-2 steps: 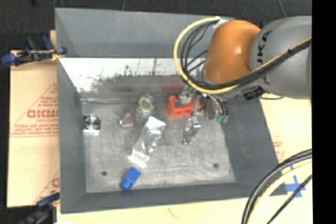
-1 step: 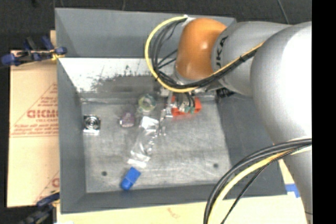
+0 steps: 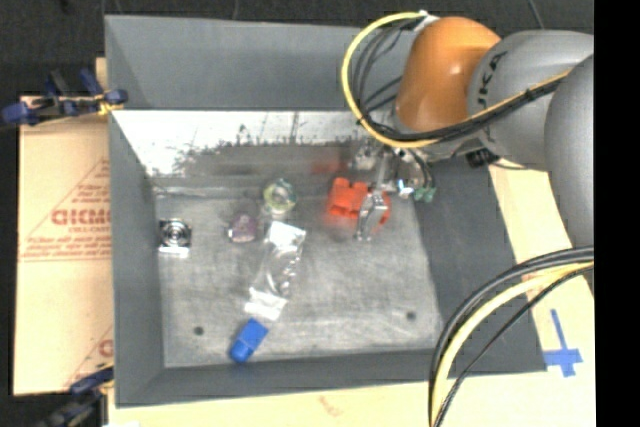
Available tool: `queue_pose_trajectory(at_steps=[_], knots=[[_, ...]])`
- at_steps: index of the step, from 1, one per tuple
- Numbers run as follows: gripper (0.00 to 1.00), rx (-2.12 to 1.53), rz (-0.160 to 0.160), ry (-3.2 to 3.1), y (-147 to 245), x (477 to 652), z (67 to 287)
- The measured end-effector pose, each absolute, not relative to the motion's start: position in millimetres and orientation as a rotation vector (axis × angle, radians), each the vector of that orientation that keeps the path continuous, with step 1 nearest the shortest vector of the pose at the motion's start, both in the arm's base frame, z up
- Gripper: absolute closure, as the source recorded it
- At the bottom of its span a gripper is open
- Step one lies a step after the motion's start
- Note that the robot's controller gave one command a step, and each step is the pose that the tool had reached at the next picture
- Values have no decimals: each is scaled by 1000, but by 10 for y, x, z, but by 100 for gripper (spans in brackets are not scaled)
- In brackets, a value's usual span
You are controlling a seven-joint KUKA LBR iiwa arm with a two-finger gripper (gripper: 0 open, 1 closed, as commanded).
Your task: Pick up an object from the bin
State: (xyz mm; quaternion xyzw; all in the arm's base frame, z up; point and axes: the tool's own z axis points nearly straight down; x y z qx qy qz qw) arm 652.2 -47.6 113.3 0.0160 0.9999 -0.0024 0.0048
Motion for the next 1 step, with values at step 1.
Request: queue_pose_trajectory(at_steps=[1], knots=[[0, 49, -5, 3123, -495, 6570, 926]])
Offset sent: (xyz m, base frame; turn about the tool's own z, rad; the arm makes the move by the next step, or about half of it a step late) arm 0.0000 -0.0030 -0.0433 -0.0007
